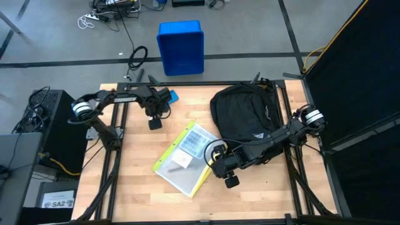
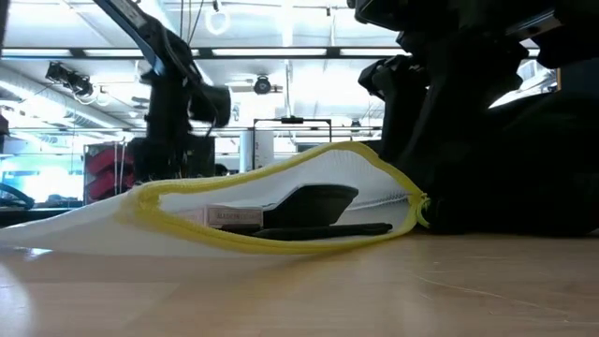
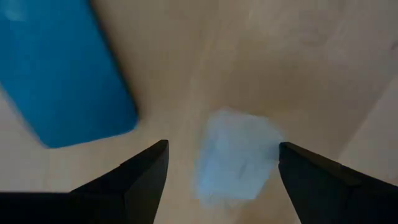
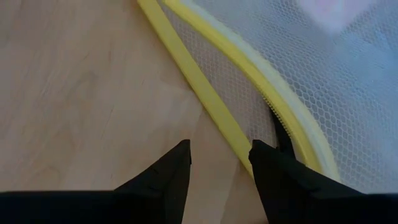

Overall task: Unpack backpack
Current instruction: Put the white charger adapter into the white zip bag

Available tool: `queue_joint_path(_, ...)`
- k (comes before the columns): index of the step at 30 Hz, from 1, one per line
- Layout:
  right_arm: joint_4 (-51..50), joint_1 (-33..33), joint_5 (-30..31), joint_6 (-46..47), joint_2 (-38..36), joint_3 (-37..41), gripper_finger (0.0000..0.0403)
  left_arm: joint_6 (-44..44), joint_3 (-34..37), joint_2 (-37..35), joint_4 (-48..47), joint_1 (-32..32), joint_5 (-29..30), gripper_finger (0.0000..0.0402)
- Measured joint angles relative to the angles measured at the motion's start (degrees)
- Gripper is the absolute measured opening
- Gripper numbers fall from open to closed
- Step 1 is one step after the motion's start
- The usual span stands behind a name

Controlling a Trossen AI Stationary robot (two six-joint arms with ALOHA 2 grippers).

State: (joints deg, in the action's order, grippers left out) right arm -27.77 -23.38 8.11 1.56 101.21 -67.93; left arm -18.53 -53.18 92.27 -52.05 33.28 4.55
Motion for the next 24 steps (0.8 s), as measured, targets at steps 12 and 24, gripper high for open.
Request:
queue_joint_path(12,9.5,0.4,-0.2,1.6,0.0,8.9,0.0141,-2.7,-0.9,10.2,-0.3,0.8,0.9,0.0241)
queue_joint_path(24,9.5,0.2,-0.4,2.0,-0.2,9.2,0.0131,-1.6,-4.5,8.9,-8.2,-0.9,-4.7,0.0127)
